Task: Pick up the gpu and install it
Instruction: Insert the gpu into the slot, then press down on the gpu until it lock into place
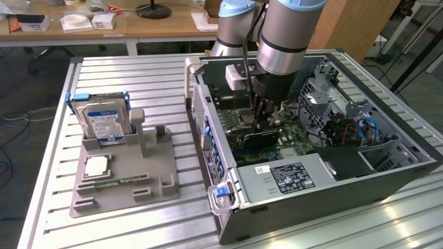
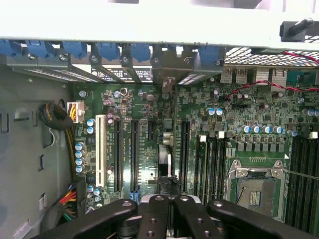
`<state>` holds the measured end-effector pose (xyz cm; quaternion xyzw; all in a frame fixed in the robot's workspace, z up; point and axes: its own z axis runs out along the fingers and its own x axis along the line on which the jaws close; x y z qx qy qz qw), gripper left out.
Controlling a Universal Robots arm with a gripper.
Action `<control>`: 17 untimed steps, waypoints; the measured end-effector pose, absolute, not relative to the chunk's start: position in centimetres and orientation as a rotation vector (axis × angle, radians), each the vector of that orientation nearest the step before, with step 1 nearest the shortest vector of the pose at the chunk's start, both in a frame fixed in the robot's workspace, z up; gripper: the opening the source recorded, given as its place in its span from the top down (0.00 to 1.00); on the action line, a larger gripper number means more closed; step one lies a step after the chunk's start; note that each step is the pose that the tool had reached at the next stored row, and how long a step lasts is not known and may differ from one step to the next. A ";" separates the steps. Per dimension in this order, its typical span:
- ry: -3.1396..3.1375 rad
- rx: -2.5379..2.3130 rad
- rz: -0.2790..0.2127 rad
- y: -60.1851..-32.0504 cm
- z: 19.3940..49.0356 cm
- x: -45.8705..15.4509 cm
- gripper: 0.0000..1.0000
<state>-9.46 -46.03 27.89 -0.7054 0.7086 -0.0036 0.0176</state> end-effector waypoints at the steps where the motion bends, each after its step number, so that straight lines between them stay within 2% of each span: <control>1: 2.201 -2.192 -0.011 -46.0 27.9 -9.5 0.89; 17: 2.201 -2.192 -0.011 -46.0 27.8 -9.5 0.89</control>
